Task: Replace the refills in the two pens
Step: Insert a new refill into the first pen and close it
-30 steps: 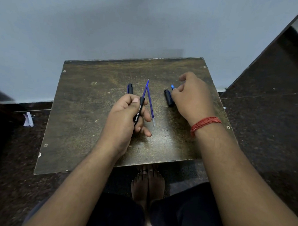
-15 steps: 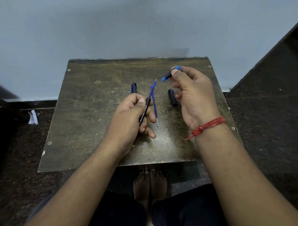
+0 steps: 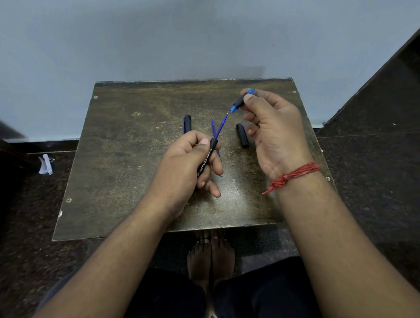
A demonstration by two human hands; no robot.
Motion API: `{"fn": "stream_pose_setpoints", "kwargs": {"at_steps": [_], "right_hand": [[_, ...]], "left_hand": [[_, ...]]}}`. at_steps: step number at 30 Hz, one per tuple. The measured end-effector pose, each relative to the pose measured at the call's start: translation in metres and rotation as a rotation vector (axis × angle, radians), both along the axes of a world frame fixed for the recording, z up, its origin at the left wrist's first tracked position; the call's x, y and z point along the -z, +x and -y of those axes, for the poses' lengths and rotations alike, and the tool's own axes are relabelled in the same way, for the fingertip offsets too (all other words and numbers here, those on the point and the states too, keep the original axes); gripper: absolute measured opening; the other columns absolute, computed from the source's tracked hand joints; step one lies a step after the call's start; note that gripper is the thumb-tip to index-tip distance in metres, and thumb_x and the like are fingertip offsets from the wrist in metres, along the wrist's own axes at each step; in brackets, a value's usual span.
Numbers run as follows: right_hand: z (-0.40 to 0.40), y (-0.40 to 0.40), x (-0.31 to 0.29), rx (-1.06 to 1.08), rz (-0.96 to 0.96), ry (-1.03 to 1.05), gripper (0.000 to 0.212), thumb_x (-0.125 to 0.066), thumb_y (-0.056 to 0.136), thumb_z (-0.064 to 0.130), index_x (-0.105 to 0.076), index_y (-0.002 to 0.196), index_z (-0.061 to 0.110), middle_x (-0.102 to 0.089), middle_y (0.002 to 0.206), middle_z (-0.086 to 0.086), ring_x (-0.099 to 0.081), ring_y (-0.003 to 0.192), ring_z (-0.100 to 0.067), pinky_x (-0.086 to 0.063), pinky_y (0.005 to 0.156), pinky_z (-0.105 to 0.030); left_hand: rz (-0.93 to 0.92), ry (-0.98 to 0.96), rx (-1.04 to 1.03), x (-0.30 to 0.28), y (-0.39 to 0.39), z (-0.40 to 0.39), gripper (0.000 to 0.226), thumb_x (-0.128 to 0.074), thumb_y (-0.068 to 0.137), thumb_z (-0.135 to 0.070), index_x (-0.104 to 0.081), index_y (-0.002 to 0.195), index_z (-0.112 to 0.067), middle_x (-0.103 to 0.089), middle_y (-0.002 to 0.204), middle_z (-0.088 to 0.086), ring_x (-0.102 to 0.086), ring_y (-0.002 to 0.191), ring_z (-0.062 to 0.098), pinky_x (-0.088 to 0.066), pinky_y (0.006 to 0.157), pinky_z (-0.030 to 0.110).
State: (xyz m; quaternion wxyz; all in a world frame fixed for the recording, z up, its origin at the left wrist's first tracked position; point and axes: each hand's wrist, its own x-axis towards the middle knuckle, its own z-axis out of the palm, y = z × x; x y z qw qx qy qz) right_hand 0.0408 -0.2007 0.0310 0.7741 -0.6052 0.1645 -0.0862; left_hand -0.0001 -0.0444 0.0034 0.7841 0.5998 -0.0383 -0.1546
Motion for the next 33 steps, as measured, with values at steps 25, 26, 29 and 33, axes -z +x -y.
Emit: {"fn": "stream_pose_setpoints", "kwargs": {"at_steps": [25,26,29,33], "right_hand": [[-0.008,-0.006,0.004,-0.344,0.025,-0.188,0.011,-0.068,0.080,0.015,-0.077,0.080,0.020,-0.073,0.078,0.006,-0.058,0.066,0.005,-0.042,0.056,-0.010],[-0.008,-0.006,0.004,-0.346,0.023,-0.186,0.011,-0.068,0.080,0.015,-0.078,0.080,0.021,-0.073,0.078,0.005,-0.058,0.066,0.004,-0.042,0.056,-0.011],[-0.009,-0.006,0.003,-0.354,-0.008,-0.203,0.011,-0.068,0.078,0.021,-0.078,0.078,0.024,-0.072,0.081,0.004,-0.056,0.070,-0.002,-0.041,0.059,-0.017],[-0.012,-0.009,0.002,-0.375,-0.038,-0.217,0.011,-0.068,0.077,0.024,-0.078,0.076,0.027,-0.071,0.080,0.005,-0.055,0.074,-0.006,-0.038,0.061,-0.026]], "left_hand": [[-0.060,-0.050,-0.051,-0.010,-0.001,0.000,0.019,-0.039,0.106,-0.014,-0.054,0.101,-0.002,-0.059,0.061,0.009,-0.032,0.036,0.010,-0.047,0.038,0.026],[-0.062,-0.052,-0.052,-0.010,-0.001,0.000,0.019,-0.039,0.106,-0.014,-0.053,0.100,-0.002,-0.059,0.061,0.009,-0.032,0.036,0.009,-0.047,0.038,0.026],[-0.063,-0.056,-0.051,-0.009,-0.001,-0.001,0.019,-0.040,0.106,-0.014,-0.053,0.100,-0.002,-0.058,0.060,0.007,-0.032,0.036,0.009,-0.047,0.039,0.027],[-0.062,-0.072,-0.046,-0.007,0.000,-0.003,0.019,-0.041,0.105,-0.017,-0.054,0.101,-0.003,-0.057,0.060,0.006,-0.032,0.037,0.008,-0.047,0.040,0.026]]}}
